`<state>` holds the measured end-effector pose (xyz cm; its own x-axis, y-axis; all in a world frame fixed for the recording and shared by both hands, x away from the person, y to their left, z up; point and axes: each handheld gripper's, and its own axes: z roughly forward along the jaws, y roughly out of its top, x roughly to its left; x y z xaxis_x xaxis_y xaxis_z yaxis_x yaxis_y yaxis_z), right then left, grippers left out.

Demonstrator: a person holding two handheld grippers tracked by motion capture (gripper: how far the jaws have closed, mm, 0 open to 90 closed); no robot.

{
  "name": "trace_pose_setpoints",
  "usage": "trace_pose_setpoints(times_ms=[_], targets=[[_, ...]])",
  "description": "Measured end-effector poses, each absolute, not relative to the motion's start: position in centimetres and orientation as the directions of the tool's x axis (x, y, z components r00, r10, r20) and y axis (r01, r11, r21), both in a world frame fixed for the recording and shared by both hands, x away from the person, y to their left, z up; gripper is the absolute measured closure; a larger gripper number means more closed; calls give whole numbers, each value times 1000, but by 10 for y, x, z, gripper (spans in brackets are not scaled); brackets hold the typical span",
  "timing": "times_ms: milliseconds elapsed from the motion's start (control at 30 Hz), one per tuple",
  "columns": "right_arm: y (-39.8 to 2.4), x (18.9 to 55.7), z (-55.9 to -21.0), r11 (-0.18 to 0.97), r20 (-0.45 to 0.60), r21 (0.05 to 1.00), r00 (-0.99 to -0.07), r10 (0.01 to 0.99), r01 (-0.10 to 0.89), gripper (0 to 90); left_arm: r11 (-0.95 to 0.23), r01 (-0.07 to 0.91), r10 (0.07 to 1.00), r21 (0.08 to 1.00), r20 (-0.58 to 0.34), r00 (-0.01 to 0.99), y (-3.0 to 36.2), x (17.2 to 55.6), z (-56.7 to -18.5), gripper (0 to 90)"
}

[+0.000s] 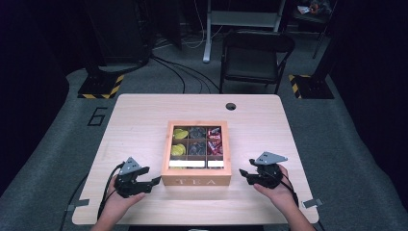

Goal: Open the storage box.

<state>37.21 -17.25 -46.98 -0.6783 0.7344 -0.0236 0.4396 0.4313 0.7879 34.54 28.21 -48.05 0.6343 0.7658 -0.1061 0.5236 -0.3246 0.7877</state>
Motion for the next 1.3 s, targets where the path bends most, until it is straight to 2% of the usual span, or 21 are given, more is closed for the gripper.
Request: trace_pose_setpoints(times_ms=[300,400,1033,1300], targets=[[-170,371,-471,416,-11,802,-686,728,429,412,-298,534,775,791,-126,619,281,344,-481,344],[-169,370,-472,415,-2,803,-696,718,427,412,-310,521,778,796,-102,619,281,345,-482,344],[-159,366,-478,446,55,806,-799,599,390,436,-295,525,777,799,-119,618,282,345,-483,347],[-154,368,-481,448,76,799,-805,588,402,442,-309,515,774,800,-103,625,282,346,-483,347]])
